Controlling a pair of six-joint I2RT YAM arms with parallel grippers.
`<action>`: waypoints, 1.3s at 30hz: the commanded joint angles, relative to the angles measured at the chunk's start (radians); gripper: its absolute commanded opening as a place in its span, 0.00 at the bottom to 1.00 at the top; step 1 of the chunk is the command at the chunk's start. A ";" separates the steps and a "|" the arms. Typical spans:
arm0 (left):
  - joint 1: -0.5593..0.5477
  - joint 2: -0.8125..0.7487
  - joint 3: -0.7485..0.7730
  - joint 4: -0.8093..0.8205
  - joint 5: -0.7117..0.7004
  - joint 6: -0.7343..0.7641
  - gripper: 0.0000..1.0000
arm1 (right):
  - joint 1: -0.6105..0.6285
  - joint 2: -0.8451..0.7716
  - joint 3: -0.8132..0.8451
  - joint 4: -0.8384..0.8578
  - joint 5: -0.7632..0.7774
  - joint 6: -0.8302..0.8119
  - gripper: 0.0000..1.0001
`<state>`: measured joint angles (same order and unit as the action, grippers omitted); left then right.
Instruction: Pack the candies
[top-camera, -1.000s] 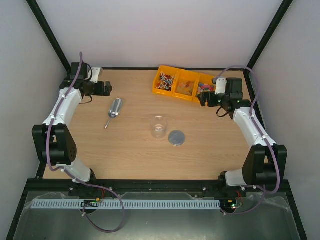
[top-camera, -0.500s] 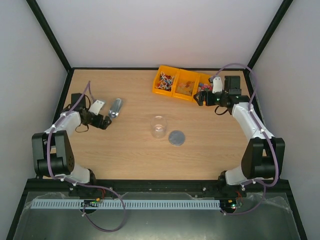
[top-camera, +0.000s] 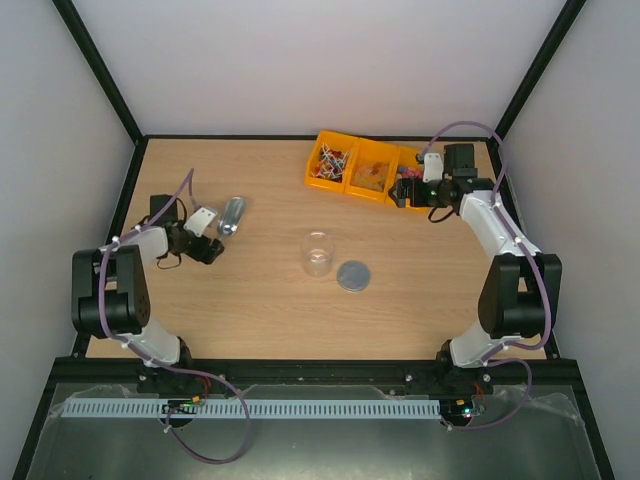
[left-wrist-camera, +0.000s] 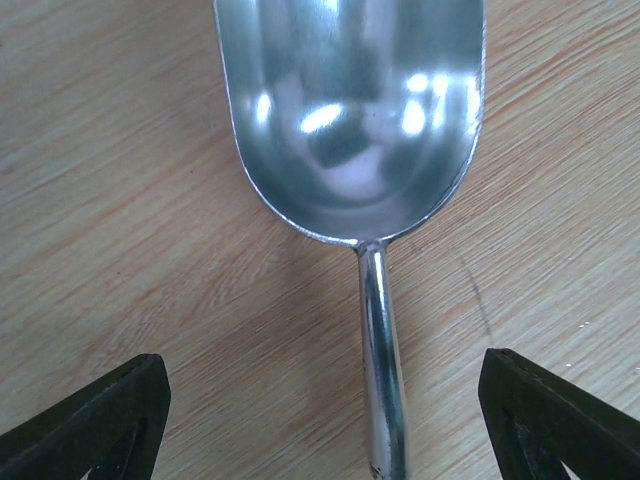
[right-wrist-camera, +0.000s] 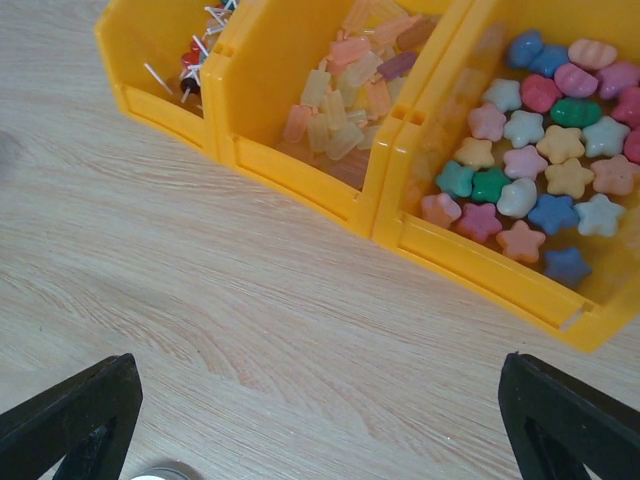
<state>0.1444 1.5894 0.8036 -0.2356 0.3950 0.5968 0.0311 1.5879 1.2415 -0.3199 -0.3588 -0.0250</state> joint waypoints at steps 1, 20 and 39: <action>-0.013 0.030 -0.027 0.067 -0.014 0.029 0.86 | -0.007 0.000 0.033 -0.059 0.016 0.015 0.99; -0.037 0.072 -0.042 0.100 -0.039 0.042 0.55 | -0.007 -0.005 -0.009 0.004 -0.027 0.080 0.99; -0.043 0.036 0.026 0.015 -0.024 0.041 0.02 | -0.008 0.019 0.021 -0.004 -0.055 0.097 0.99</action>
<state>0.1051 1.6520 0.7830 -0.1669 0.3477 0.6243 0.0299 1.5852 1.2121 -0.2676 -0.3752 0.0536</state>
